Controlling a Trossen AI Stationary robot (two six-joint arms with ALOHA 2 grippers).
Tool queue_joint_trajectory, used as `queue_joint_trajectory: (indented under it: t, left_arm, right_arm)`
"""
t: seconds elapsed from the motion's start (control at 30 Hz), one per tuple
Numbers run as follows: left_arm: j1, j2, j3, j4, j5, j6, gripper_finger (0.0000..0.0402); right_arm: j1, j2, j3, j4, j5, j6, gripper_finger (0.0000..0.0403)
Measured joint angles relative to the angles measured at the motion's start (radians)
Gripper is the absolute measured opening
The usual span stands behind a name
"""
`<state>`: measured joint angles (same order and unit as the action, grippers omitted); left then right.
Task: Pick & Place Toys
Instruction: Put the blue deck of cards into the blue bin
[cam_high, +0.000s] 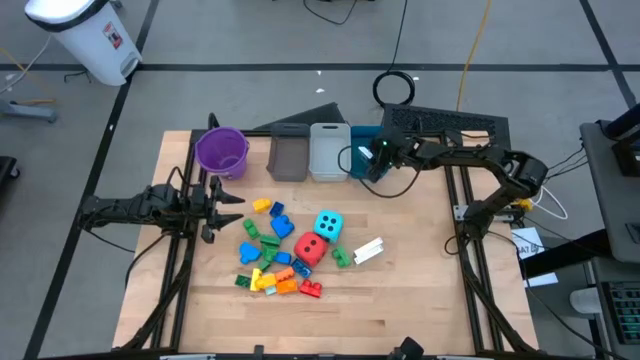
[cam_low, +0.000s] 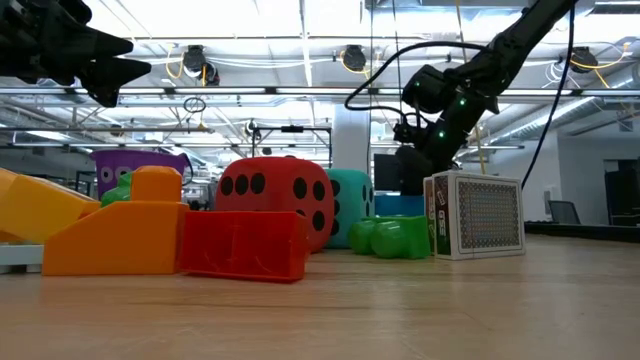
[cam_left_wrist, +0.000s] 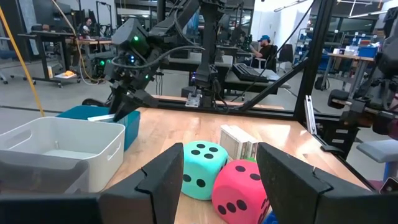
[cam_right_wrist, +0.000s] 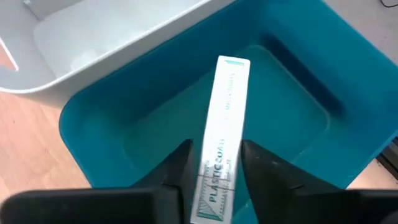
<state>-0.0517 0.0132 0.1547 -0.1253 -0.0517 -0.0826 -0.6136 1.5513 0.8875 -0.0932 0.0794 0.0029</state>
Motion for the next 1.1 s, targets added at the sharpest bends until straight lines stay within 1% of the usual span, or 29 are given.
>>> queue_joint_trajectory:
  t: [0.2,0.27,0.47,0.57,0.67,0.77,0.97,1.1]
  left_arm:
    - [0.0,0.0,0.0,0.0,0.0,0.0,0.0209]
    - [0.0,0.0,0.0,0.0,0.0,0.0,0.0209]
    - [0.0,0.0,0.0,0.0,0.0,0.0,0.0209]
    - [0.0,0.0,0.0,0.0,0.0,0.0,0.0209]
    - [0.0,0.0,0.0,0.0,0.0,0.0,0.0209]
    - [0.0,0.0,0.0,0.0,0.0,0.0,0.0209]
    - [0.0,0.0,0.0,-0.001,0.0,0.0,0.0209]
    - [0.0,0.0,0.0,0.0,0.0,0.0,0.0209]
  right_arm:
    - [0.0,0.0,0.0,0.016,-0.002,0.038,0.003]
    - [0.0,0.0,0.0,0.025,-0.002,0.057,0.0015]
    - [-0.001,0.0,0.0,0.104,0.002,0.157,0.0018]
    - [-0.002,0.0,0.0,0.121,0.07,0.287,0.002]
    - [0.0,0.0,-0.004,0.125,0.117,0.382,0.0034]
    - [0.015,0.0,-0.022,0.155,0.134,0.458,0.006]
    - [0.043,0.0,-0.088,0.29,0.134,0.445,0.0113]
    - [0.056,0.0,-0.134,0.388,0.126,0.352,0.0133]
